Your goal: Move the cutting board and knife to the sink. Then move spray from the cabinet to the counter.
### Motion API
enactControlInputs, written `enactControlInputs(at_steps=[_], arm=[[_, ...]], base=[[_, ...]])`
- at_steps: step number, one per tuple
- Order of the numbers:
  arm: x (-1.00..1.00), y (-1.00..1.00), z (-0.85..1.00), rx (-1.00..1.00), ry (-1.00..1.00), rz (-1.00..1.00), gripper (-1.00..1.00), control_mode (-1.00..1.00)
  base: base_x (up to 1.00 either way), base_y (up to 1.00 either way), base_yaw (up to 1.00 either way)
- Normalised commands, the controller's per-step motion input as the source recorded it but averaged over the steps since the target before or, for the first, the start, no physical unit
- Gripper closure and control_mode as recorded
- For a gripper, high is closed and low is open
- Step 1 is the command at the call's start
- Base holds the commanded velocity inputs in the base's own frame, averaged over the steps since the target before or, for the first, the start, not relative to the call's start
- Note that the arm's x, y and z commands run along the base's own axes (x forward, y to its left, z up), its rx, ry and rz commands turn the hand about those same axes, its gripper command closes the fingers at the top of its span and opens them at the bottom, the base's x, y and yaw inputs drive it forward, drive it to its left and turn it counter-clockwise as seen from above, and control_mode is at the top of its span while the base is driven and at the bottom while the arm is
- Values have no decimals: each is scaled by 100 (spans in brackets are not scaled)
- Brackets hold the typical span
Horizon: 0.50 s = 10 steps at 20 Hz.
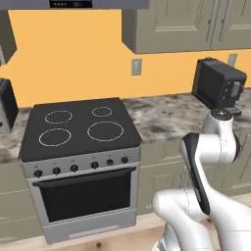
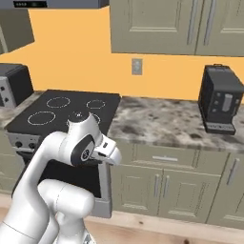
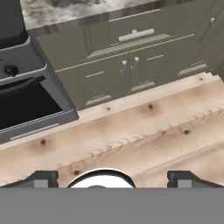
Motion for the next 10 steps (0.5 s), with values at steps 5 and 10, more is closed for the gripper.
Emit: enactControlInputs(at_steps=[5,10], arm=[[0,0,0,0,0,0,-100,100],[0,0,0,0,0,0,-100,100]], base=[[8,80,0],[-16,64,8]])
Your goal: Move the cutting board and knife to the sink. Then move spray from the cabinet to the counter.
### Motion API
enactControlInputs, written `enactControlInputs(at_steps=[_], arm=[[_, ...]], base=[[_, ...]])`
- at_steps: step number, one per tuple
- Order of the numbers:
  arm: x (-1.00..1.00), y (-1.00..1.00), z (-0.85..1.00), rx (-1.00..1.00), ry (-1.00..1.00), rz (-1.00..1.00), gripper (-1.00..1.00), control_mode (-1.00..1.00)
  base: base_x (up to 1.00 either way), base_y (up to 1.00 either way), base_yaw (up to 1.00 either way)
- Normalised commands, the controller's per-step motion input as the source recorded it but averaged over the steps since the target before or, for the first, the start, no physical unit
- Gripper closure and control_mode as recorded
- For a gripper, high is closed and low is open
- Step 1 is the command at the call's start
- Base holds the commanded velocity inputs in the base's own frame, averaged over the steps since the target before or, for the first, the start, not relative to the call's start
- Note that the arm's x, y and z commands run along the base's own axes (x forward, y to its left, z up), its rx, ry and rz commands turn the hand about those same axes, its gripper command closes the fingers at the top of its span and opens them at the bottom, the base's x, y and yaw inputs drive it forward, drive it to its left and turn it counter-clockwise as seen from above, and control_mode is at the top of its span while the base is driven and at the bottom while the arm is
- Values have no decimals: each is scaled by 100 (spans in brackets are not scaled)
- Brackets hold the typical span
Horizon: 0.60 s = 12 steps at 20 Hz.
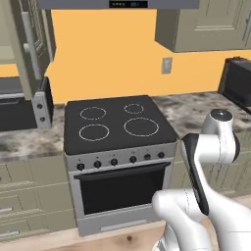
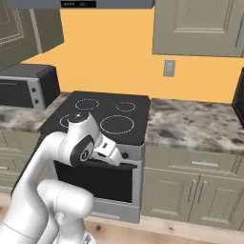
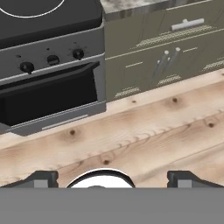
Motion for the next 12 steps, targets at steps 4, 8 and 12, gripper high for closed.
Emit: enactControlInputs(at_steps=[4,8,12], arm=[[0,0,0,0,0,0,-100,100],[0,0,0,0,0,0,-100,100],[0,0,0,0,0,0,-100,100]], base=[[-15,67,10],[-1,76,5],[-2,78,0]])
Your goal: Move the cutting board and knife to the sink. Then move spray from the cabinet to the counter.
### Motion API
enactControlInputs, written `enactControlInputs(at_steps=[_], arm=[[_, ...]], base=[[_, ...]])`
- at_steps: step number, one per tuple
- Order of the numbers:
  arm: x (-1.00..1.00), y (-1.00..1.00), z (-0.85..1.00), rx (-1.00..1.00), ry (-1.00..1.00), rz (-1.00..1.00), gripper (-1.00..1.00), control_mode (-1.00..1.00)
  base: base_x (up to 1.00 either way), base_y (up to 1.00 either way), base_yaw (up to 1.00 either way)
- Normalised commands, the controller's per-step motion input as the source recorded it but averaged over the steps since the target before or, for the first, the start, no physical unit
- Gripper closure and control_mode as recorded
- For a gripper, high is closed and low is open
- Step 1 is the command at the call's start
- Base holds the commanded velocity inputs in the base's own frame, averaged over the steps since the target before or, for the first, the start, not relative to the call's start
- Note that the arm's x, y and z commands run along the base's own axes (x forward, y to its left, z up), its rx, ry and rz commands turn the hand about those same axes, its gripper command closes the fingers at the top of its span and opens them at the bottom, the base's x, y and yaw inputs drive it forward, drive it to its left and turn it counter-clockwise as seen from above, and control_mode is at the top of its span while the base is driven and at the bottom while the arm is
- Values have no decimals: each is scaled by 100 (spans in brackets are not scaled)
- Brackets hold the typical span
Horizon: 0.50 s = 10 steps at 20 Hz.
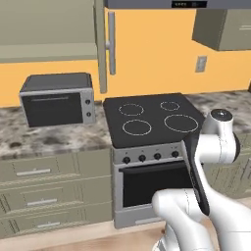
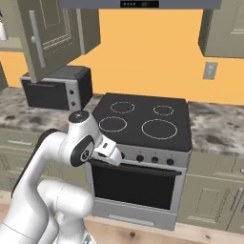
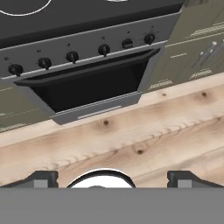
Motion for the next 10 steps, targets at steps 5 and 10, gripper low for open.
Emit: enactControlInputs(at_steps=[5,10], arm=[[0,0,0,0,0,0,-100,100],[0,0,0,0,0,0,-100,100]], base=[[1,83,0],[7,90,0]])
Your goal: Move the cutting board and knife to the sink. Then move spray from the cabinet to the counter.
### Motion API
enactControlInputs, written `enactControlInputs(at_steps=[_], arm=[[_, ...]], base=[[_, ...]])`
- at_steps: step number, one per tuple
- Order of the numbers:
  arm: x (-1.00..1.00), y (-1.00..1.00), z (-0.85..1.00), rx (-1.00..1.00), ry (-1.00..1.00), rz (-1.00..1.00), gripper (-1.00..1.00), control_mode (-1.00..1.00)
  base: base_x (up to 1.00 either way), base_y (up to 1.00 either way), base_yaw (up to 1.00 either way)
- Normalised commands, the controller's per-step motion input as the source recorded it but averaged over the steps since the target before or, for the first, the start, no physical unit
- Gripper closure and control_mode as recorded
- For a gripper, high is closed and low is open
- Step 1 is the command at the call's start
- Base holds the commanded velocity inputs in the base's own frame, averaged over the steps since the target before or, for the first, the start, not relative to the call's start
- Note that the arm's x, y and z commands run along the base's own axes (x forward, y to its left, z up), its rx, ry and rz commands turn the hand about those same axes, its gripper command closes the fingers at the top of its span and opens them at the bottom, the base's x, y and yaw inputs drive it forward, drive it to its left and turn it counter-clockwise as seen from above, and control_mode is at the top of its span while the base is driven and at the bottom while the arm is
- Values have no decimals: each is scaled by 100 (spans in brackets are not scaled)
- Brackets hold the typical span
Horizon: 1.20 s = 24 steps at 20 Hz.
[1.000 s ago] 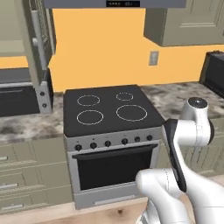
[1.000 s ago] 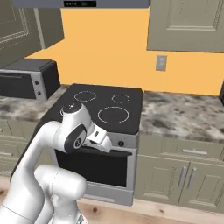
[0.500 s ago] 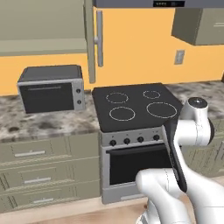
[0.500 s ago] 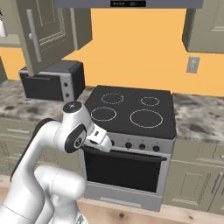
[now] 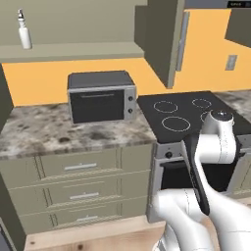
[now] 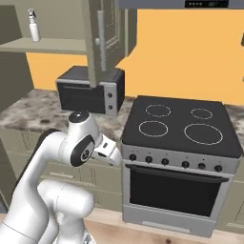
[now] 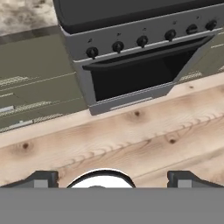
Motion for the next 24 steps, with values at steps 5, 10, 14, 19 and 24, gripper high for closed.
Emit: enactControlInputs(at_steps=[5,10,14,19,24], arm=[[0,0,0,0,0,0,-100,100],[0,0,0,0,0,0,-100,100],[0,0,0,0,0,0,-100,100],[0,0,0,0,0,0,-100,100],[0,0,0,0,0,0,-100,100]], base=[[17,89,0],[41,81,0],[74,63,0],[64,50,6],[53,56,0]])
